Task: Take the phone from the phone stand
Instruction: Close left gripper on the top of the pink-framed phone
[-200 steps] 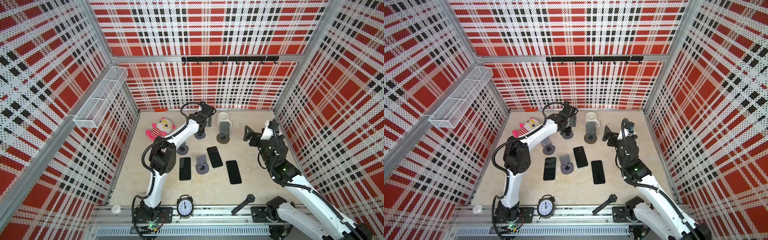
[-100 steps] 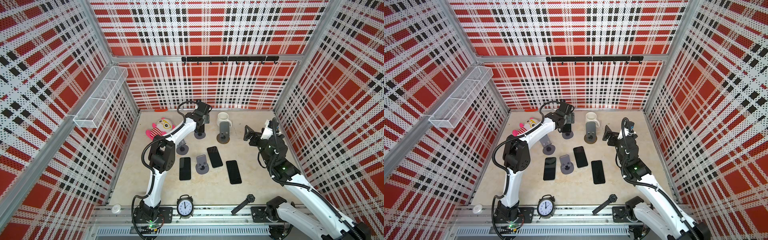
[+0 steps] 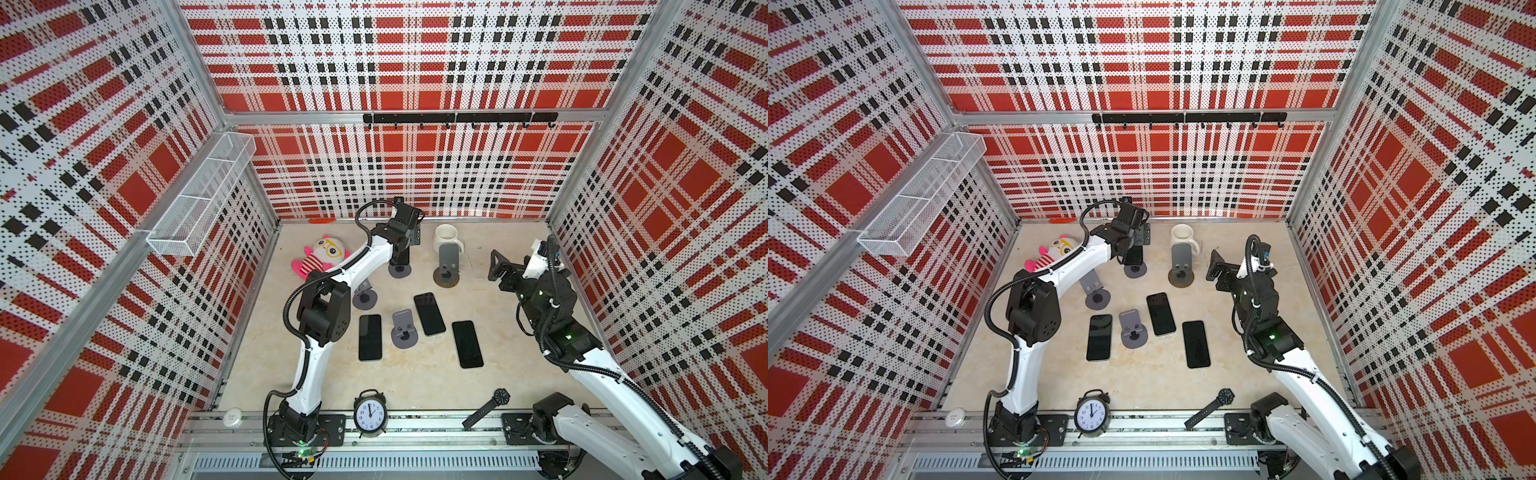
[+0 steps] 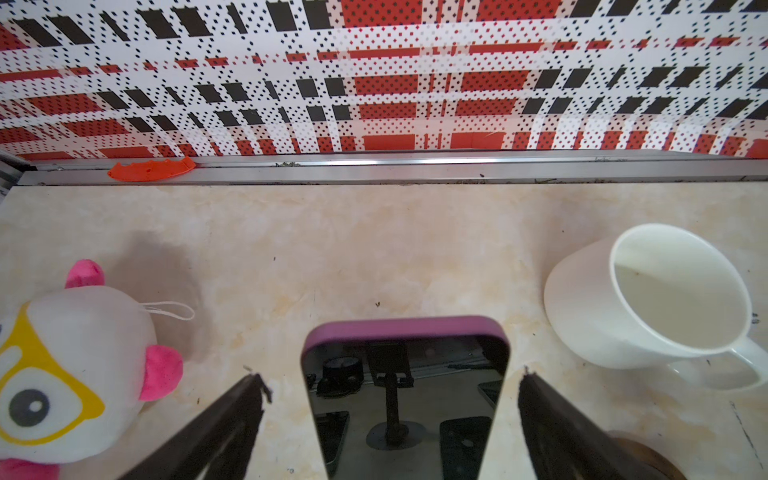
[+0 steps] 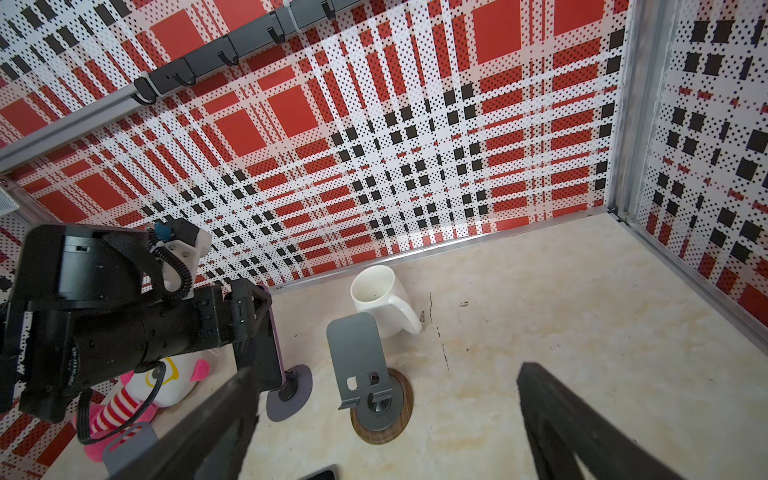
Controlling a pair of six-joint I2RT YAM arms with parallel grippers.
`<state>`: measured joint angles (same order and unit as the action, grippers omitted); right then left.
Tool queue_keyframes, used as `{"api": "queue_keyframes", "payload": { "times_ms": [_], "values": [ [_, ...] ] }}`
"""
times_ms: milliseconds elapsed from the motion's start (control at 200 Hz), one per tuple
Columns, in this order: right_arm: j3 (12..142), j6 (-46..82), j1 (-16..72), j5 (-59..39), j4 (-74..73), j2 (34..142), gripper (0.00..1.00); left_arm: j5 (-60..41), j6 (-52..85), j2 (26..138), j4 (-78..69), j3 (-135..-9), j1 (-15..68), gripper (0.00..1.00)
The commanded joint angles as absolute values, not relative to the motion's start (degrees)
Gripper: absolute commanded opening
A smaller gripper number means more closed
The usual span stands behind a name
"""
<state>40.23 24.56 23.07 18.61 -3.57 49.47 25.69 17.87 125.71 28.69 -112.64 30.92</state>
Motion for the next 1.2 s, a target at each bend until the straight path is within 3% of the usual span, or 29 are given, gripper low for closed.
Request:
{"api": "queue_keyframes", "payload": {
  "times_ms": [0,902,1192],
  "values": [
    [40.34,24.8,22.61,18.24,-4.45,48.6,1.0,25.33,18.94,126.66,27.46,-112.56,31.16,0.98],
    [38.67,24.7,21.98,18.53,-5.41,47.02,1.0,21.21,20.9,129.64,27.13,-114.29,30.06,1.0],
    [38.59,24.59,21.96,18.46,-5.77,47.45,1.0,21.47,20.9,129.07,27.2,-114.15,29.99,0.88]
  ]
}}
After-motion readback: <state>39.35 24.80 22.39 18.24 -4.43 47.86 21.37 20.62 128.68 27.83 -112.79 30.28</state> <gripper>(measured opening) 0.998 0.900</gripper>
